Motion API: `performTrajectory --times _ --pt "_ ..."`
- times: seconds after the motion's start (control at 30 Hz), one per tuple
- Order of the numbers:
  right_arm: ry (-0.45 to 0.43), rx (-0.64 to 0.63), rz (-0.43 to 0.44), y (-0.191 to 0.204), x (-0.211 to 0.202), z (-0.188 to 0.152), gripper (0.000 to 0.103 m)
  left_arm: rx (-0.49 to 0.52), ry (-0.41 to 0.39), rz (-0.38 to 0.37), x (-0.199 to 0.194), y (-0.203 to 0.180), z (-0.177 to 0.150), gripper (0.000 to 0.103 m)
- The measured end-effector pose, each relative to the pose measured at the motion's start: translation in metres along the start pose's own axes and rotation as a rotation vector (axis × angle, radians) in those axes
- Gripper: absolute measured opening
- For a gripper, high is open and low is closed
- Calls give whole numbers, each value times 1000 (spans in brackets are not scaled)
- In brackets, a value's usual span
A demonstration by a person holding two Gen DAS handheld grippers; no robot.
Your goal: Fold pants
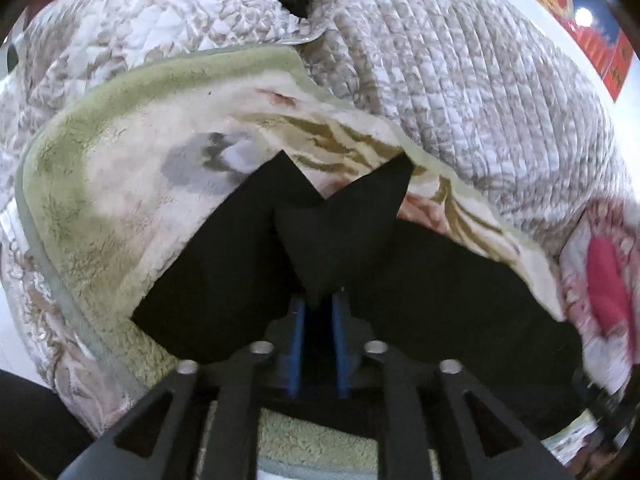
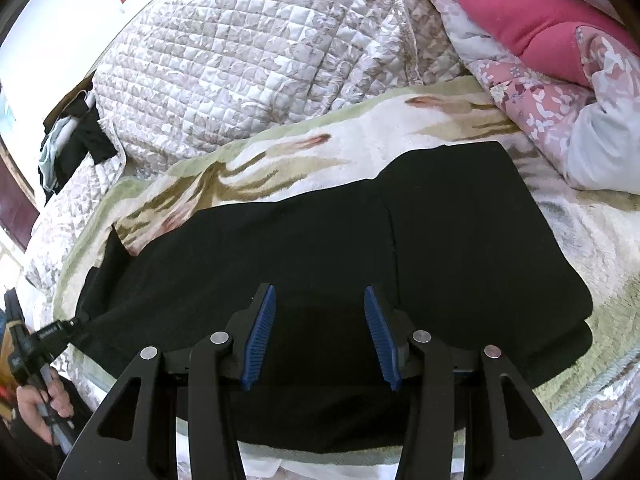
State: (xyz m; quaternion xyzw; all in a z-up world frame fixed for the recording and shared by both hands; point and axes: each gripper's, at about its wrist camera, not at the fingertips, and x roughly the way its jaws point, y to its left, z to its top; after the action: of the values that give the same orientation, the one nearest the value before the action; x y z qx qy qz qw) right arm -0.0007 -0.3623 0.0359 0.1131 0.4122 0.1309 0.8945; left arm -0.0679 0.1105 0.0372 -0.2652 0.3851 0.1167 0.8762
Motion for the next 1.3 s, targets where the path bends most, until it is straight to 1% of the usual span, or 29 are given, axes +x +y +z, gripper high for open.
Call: performTrajectory --times 0.03,0.07,0.1,0.13,0.2,0.27,0.37,0.4,0.47,0.63,0.67,0.8,0.9,0.97,1.03,1.2,1.3 --pt "-2 3 -2 0 -1 0 47 -13 0 -17 1 2 1 36" --pt "-4 6 -5 -1 -1 -1 47 -32 1 -31 2 4 2 42" --pt "-4 7 -7 -1 -2 -1 47 -48 7 -50 4 6 2 45" --pt "-4 8 -8 -1 -2 -1 47 -60 21 -62 9 7 3 46" --pt "-3 4 -4 -1 -2 -1 47 -64 28 -55 14 8 7 46" --pt "0 -4 0 0 -2 -1 47 -47 38 -73 23 5 15 46" --pt "-3 -14 2 2 -3 -2 47 -57 58 -111 35 0 26 45" --pt "-5 -15 -1 3 -4 -2 47 -52 56 -104 37 -1 29 43" --pt "-14 -9 -14 1 -7 -3 47 -23 30 -61 35 -7 32 4" --pt "-68 77 -42 -12 -26 -13 47 28 -132 78 -9 -9 24 4" --pt "-76 100 -44 -16 -30 -17 47 33 -149 95 -16 -7 21 5" --pt "-70 217 -45 -30 -38 -33 47 40 -99 137 -11 0 10 5" --pt "-63 269 -56 -39 -38 -37 47 20 -59 147 -4 6 6 5" --pt "-66 296 -72 -44 -39 -37 47 15 -61 140 -3 6 8 5" --pt "-80 325 -66 -49 -42 -37 47 15 -71 130 -5 6 10 6" --pt "-93 365 -62 -55 -39 -30 47 4 -52 118 -1 8 10 6" --pt "-134 378 -59 -56 -44 -25 47 8 -58 114 -1 6 10 6"
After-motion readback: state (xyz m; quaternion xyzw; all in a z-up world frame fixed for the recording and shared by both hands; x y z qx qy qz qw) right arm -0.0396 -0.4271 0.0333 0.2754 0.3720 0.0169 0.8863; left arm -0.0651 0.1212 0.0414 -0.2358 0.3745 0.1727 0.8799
